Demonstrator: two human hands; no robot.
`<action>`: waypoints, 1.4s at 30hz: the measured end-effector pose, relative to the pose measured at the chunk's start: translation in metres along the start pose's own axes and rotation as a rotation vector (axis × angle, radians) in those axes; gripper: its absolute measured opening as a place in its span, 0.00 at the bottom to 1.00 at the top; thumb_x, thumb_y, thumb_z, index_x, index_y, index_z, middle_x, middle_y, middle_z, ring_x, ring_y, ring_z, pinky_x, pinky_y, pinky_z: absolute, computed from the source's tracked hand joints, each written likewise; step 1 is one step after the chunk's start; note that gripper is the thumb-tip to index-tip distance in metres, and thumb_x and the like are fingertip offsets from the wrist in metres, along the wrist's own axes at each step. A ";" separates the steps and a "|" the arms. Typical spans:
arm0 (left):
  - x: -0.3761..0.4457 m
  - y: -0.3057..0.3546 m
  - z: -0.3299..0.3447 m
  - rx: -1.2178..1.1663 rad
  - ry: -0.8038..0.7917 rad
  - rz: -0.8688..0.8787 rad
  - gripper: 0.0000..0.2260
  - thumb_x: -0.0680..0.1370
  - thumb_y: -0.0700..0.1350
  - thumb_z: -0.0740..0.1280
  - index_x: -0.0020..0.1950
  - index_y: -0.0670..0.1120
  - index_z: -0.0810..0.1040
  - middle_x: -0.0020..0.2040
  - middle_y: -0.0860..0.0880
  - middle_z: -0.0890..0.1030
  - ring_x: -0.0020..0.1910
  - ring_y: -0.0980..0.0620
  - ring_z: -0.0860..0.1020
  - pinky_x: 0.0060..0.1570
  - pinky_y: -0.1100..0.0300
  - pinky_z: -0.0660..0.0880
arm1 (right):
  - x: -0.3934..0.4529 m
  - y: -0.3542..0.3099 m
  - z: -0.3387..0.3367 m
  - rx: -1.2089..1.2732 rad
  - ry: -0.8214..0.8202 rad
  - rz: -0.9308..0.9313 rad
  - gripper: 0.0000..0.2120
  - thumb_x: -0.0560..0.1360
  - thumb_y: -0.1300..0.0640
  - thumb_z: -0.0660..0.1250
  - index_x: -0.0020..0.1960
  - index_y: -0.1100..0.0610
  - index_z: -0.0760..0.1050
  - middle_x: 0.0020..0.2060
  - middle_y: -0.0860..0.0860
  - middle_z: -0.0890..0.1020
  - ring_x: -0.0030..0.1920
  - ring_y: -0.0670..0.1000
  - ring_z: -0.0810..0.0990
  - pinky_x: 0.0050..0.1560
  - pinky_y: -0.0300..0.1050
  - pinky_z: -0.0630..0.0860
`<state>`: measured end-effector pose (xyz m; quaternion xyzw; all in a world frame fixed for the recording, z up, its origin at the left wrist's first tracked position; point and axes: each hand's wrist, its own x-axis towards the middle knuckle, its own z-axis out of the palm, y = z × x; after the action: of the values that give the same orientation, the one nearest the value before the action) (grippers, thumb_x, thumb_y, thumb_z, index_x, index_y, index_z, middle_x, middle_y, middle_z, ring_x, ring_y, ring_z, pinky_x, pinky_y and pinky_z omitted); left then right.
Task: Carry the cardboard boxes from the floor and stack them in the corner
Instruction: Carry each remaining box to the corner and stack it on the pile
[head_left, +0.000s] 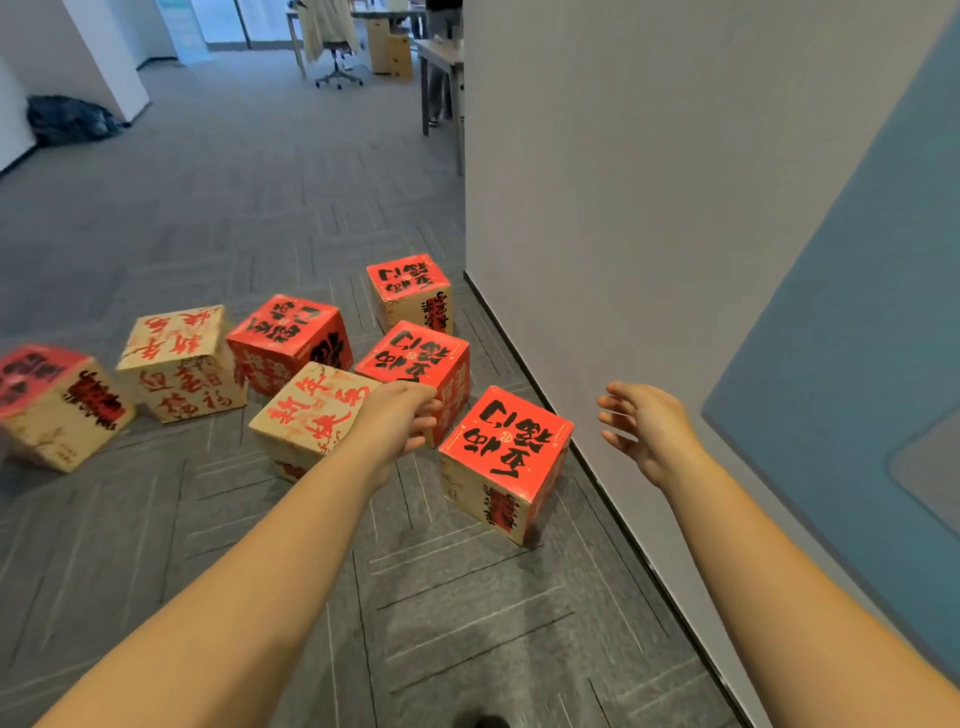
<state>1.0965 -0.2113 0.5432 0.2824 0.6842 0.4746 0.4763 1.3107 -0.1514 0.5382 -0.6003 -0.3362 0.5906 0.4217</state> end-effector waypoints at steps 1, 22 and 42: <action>0.017 0.007 0.003 0.003 -0.011 -0.001 0.08 0.80 0.43 0.60 0.40 0.49 0.72 0.39 0.52 0.75 0.35 0.57 0.71 0.36 0.64 0.66 | 0.015 -0.006 0.005 0.000 0.009 0.000 0.09 0.77 0.61 0.60 0.38 0.55 0.70 0.35 0.51 0.75 0.33 0.47 0.72 0.34 0.39 0.68; 0.352 -0.041 0.009 0.283 -0.414 -0.286 0.09 0.79 0.42 0.60 0.39 0.48 0.72 0.37 0.50 0.74 0.36 0.54 0.70 0.37 0.61 0.65 | 0.225 0.095 0.113 0.148 0.497 0.313 0.10 0.78 0.60 0.60 0.37 0.54 0.70 0.34 0.50 0.75 0.26 0.42 0.74 0.34 0.38 0.69; 0.621 -0.386 0.066 0.414 -0.428 -0.273 0.22 0.80 0.46 0.59 0.73 0.44 0.62 0.70 0.45 0.70 0.67 0.53 0.70 0.66 0.59 0.64 | 0.455 0.429 0.099 0.051 0.616 0.342 0.04 0.77 0.62 0.61 0.49 0.57 0.73 0.39 0.48 0.74 0.39 0.46 0.72 0.40 0.36 0.69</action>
<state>0.9425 0.1839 -0.0555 0.3722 0.6821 0.1872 0.6009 1.2069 0.0900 -0.0380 -0.7870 -0.0730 0.4522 0.4133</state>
